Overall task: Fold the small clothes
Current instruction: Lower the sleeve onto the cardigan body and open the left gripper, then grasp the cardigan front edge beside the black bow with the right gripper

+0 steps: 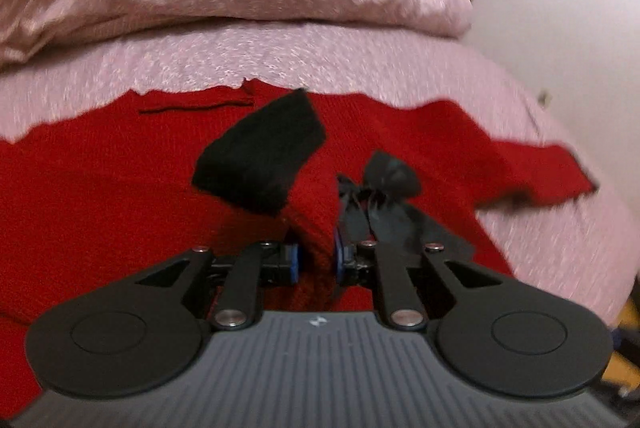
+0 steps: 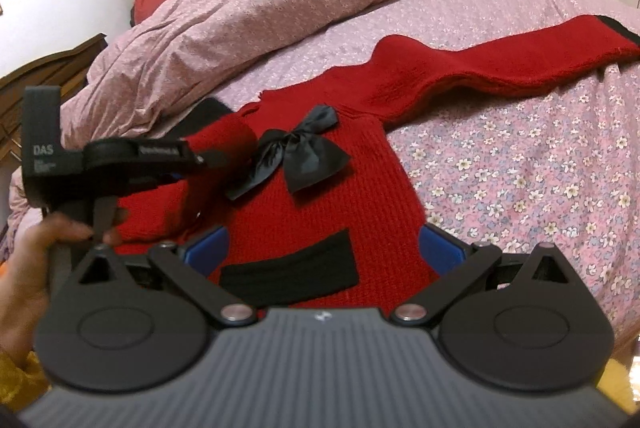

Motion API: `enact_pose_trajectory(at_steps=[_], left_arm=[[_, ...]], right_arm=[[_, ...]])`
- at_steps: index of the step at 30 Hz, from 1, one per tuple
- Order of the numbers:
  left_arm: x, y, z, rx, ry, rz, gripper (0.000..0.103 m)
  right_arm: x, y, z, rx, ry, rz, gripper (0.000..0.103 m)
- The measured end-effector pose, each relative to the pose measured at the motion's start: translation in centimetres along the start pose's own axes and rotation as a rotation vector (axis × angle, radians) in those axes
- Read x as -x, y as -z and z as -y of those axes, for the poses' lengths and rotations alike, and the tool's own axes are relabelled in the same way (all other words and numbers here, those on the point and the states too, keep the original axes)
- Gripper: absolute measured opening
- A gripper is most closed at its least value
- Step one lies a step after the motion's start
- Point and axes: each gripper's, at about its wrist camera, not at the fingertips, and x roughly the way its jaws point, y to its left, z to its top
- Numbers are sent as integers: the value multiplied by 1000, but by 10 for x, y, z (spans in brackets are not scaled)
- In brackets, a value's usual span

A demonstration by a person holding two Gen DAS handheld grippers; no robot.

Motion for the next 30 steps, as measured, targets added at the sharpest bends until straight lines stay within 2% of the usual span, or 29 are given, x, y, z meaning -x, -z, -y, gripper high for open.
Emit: enact_pose_trajectory(at_steps=[4,7,10,13,16,19,22,24,27,30], left_arm=[[12,-4,8,-80,-35,-15,24],[29,-5,7,-113,-5,-26,28],[50,-2,-2,-90,82,-55,28],[67,4,-24,-18,106,-61,29],[78,8,-53,22,47,-59,29],[83,7,-85,44,-60,-68,29],[81,-2,-113,46,-116,-81,29],[77,-9,-129,29,-157,-91,29],[68,-22,-152,9,-212,-103,29],[53,-32,-171,3,-254,-102,29]], right_arm=[[-4,-1,-4,9,-1,-7,103],[-7,-4,-8,20,-4,-11,103],[-10,-8,-12,27,-9,-11,103],[-14,-14,-16,44,-17,-7,103],[-25,-26,-19,54,-39,-8,103],[-42,-41,-22,68,-56,-21,103],[-60,-55,-30,111,-80,-45,101],[-70,-62,-36,138,-90,-53,91],[-87,-69,-41,179,-106,-64,90],[-104,-71,-43,210,-103,-69,76]])
